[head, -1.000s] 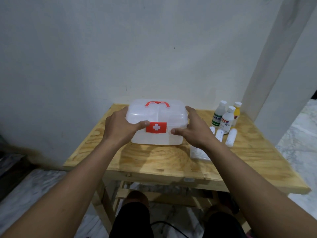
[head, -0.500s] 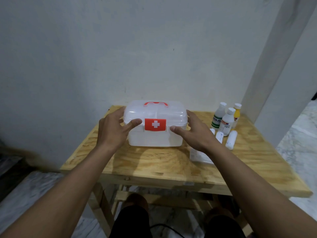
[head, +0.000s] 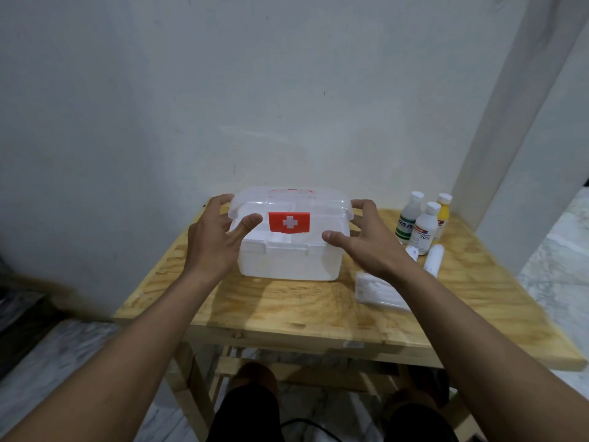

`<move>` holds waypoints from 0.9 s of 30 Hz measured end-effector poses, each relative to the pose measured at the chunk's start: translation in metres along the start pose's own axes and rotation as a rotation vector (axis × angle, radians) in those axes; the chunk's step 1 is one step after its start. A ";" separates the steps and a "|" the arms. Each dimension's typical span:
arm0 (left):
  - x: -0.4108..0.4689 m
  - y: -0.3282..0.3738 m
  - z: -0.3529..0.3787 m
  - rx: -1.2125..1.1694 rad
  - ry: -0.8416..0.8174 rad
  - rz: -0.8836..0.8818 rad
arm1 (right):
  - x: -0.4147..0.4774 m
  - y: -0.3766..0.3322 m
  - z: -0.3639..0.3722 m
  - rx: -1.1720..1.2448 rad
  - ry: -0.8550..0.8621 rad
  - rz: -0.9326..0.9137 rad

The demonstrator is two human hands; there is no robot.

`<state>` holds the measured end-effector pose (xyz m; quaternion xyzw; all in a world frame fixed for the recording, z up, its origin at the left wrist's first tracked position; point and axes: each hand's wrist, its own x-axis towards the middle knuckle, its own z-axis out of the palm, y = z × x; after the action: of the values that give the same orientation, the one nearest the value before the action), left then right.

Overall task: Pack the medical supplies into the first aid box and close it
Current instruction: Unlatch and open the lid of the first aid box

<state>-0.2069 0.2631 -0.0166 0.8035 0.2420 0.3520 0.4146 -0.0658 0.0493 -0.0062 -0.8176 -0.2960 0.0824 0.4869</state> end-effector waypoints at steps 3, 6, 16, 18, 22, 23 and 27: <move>0.001 -0.002 0.001 0.031 0.012 0.014 | 0.001 0.002 0.000 -0.003 0.023 -0.010; 0.004 0.001 -0.001 0.049 0.048 0.035 | 0.004 0.003 -0.001 0.029 0.088 -0.035; 0.029 0.009 -0.012 -0.331 -0.046 -0.053 | 0.028 -0.026 -0.007 0.076 0.199 -0.004; 0.036 0.011 -0.013 -0.486 -0.071 -0.148 | 0.034 -0.030 -0.007 0.107 0.188 0.012; 0.050 0.004 -0.014 -0.456 -0.022 -0.209 | 0.042 -0.037 -0.009 0.165 0.163 0.038; 0.054 0.004 -0.013 -0.426 -0.008 -0.202 | 0.044 -0.035 -0.009 0.166 0.149 0.033; 0.063 0.005 -0.009 -0.370 0.012 -0.171 | 0.049 -0.024 -0.008 0.177 0.095 -0.001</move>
<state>-0.1729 0.3074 0.0143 0.6880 0.2429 0.3588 0.5822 -0.0326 0.0789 0.0261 -0.7742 -0.2643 0.0693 0.5709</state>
